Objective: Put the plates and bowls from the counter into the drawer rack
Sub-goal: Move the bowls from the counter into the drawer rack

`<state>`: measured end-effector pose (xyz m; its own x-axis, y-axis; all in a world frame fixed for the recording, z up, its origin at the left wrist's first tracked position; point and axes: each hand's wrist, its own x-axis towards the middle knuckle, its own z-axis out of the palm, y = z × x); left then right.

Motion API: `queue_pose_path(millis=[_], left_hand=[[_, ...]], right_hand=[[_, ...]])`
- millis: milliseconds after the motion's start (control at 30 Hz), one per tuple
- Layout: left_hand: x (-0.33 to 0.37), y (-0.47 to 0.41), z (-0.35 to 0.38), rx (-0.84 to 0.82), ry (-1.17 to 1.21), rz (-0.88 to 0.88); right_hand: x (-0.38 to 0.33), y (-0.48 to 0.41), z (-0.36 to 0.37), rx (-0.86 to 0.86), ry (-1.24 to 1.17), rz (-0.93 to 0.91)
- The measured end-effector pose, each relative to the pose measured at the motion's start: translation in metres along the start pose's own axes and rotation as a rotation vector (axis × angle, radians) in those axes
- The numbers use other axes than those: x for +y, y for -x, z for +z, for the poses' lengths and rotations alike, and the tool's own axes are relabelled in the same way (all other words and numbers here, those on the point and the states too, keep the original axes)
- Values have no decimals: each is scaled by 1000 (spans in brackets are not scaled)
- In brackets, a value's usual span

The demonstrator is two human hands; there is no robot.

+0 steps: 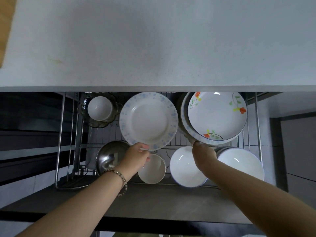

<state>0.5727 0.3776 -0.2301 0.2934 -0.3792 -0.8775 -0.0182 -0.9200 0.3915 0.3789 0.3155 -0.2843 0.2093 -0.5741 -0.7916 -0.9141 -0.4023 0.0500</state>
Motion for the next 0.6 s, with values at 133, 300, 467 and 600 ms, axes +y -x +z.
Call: queue_pose_path(millis=[133,300,467,600], left_hand=[[25,21,-8,1,-10,81],[99,45,-50,78,118,292],[191,51,-126,189,132,492],[254,33,-183,224,133,551]], right_hand=[[-9,31,-50,-12,13,-179],[-25,59,-161,103,-347,-355],[-55,56,-284,289,-768,-371],[-87,20,-365,268,-1093,-279]])
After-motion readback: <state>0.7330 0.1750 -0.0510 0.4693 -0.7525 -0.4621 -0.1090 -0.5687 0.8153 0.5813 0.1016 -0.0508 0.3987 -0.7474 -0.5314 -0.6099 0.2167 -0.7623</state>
